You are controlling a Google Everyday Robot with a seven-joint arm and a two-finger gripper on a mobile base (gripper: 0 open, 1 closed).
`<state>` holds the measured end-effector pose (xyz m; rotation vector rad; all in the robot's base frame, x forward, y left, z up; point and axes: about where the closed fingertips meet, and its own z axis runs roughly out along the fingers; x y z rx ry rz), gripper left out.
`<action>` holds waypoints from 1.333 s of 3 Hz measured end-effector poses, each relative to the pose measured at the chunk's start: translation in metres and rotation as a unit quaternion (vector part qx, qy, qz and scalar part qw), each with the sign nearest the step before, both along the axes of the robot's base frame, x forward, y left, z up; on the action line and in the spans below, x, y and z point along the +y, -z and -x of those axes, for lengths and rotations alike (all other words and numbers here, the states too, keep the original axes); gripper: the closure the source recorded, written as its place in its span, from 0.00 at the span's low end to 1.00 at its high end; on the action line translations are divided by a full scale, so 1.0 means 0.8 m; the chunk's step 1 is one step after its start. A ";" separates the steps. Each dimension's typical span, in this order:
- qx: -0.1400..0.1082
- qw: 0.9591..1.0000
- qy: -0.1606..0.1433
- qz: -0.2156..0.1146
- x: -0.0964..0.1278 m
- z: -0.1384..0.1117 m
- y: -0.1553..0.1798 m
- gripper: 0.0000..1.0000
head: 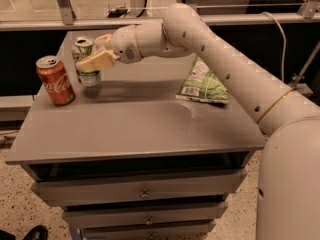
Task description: Move 7up can near coke can
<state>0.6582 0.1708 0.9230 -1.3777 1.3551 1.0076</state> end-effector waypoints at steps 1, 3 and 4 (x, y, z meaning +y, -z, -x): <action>-0.008 1.000 -0.005 0.020 -0.002 0.000 0.021 0.77; -0.018 0.999 -0.009 0.036 0.001 -0.002 0.038 0.31; -0.019 0.999 -0.012 0.035 0.006 -0.002 0.042 0.07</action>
Offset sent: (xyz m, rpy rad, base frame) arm 0.0043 -0.0096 -0.0326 -0.0896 -0.0489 0.0002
